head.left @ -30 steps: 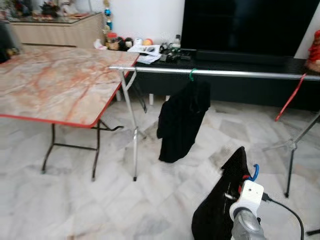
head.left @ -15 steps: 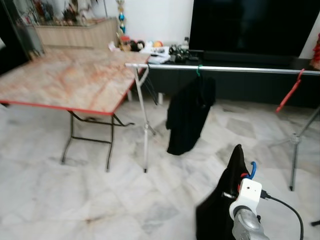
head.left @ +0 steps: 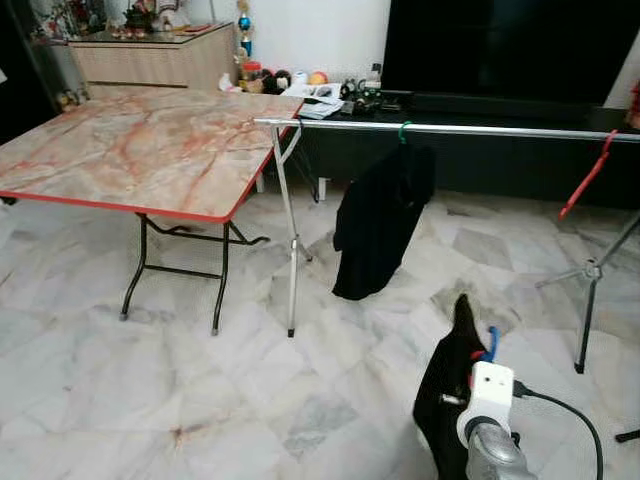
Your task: Hang hanger
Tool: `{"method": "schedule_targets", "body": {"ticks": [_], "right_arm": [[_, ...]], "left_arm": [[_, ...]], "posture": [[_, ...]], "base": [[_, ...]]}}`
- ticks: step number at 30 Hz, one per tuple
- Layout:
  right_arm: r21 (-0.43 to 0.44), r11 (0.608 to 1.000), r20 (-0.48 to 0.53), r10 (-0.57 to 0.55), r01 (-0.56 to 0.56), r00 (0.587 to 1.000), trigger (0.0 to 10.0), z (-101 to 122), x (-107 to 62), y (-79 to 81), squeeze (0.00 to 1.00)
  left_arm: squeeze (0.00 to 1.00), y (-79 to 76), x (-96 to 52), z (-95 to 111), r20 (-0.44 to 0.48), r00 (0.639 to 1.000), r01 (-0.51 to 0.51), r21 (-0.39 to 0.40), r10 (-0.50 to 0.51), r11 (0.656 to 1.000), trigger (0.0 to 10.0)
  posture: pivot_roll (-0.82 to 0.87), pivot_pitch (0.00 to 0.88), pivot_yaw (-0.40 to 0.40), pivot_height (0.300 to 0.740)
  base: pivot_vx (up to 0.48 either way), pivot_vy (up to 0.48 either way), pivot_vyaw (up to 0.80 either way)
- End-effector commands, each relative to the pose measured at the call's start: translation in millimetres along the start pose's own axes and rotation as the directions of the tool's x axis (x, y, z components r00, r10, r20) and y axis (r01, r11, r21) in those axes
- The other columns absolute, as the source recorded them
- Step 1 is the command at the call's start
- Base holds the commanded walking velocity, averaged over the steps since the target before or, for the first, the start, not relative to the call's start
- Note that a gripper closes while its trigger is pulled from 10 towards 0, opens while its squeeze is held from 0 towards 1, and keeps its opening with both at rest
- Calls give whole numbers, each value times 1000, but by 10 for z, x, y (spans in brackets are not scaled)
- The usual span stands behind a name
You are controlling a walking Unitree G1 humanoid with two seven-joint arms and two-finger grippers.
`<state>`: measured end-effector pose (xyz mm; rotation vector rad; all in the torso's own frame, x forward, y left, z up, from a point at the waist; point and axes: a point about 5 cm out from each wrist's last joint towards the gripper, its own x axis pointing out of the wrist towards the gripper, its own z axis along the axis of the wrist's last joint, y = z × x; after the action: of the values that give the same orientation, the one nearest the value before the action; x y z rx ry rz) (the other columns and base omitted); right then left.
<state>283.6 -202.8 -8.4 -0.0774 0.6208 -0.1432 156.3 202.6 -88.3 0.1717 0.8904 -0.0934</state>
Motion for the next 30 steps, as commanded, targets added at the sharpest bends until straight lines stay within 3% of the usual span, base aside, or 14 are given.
{"method": "schedule_targets", "body": {"ticks": [1, 9, 14, 15, 17, 19, 21, 22, 24, 25, 27, 28, 29, 30], "right_arm": [[-213, 969, 40, 135, -124, 990, 10000, 292, 53, 62, 0], [-226, 966, 48, 139, -125, 989, 10000, 354, 63, 53, 0], [-311, 913, 17, 281, -262, 959, 10000, 375, 51, 153, 0], [-428, 819, -41, 404, -382, 914, 10000, 371, 25, 237, 0], [-518, 733, -92, 464, -440, 881, 10000, 374, 9, 260, 0], [-572, 654, -142, 516, -495, 845, 10000, 424, -2, 250, 0], [-600, 600, -174, 548, -529, 819, 10000, 440, -17, 256, 0], [-631, 542, -203, 575, -555, 793, 10000, 457, -34, 253, 0], [-641, 485, -240, 610, -595, 755, 10000, 477, -58, 253, 0], [-641, 432, -269, 647, -634, 713, 10000, 507, -89, 252, 0], [-642, 404, -283, 665, -652, 691, 10000, 524, -106, 251, 0], [-647, 316, -317, 716, -694, 622, 10000, 593, -165, 246, 0], [-647, 316, -317, 716, -694, 622, 10000, 593, -165, 246, 0], [-651, 270, -327, 744, -710, 583, 10000, 662, -204, 243, 0]], "left_arm": [[0, 553, -11, 680, 280, 953, -162, 133, 119, 978, 10000], [0, 560, 12, 1015, 373, 914, -236, 168, 160, 957, 10000], [0, 476, -4, 1182, 447, 893, -158, 220, 45, 963, 10000], [0, 426, -5, 1270, 446, 893, -96, 310, -56, 946, 10000], [0, 396, 2, 1312, 411, 903, -62, 416, -127, 907, 10000], [0, 384, 4, 1340, 351, 914, -30, 560, -204, 828, 10000], [0, 378, 2, 1355, 340, 913, -18, 588, -227, 809, 10000], [0, 359, 0, 1381, 337, 906, 8, 589, -255, 808, 10000], [0, 336, -3, 1413, 330, 899, 38, 593, -286, 804, 10000], [0, 302, -8, 1450, 325, 890, 62, 607, -318, 793, 10000], [0, 283, -12, 1469, 323, 885, 74, 614, -335, 786, 10000], [0, 239, -13, 1520, 315, 876, 96, 628, -365, 772, 10000], [0, 239, -13, 1520, 315, 876, 96, 628, -365, 772, 10000], [0, 213, 1, 1544, 309, 877, 102, 627, -367, 773, 10000]], "posture": [[184, 0, -7, 740], [176, 0, -13, 740], [178, 0, -15, 740], [178, 0, -15, 740], [182, 0, -21, 740], [183, 0, -25, 740], [183, 0, -25, 740], [184, 0, -30, 740], [184, 0, -30, 740], [183, 0, -38, 740], [183, 0, -38, 740], [185, 0, -47, 740], [185, 0, -47, 740], [185, 0, -49, 740]], "base": [[0, 0, 0], [0, 0, 0], [0, 0, 0], [0, 0, 0], [0, 0, 0], [0, 0, 0], [0, 0, 0], [0, 0, 0], [0, 0, 0], [0, 0, 0], [0, 0, 0], [0, 0, 0], [0, 0, 0], [0, 0, 0]]}}
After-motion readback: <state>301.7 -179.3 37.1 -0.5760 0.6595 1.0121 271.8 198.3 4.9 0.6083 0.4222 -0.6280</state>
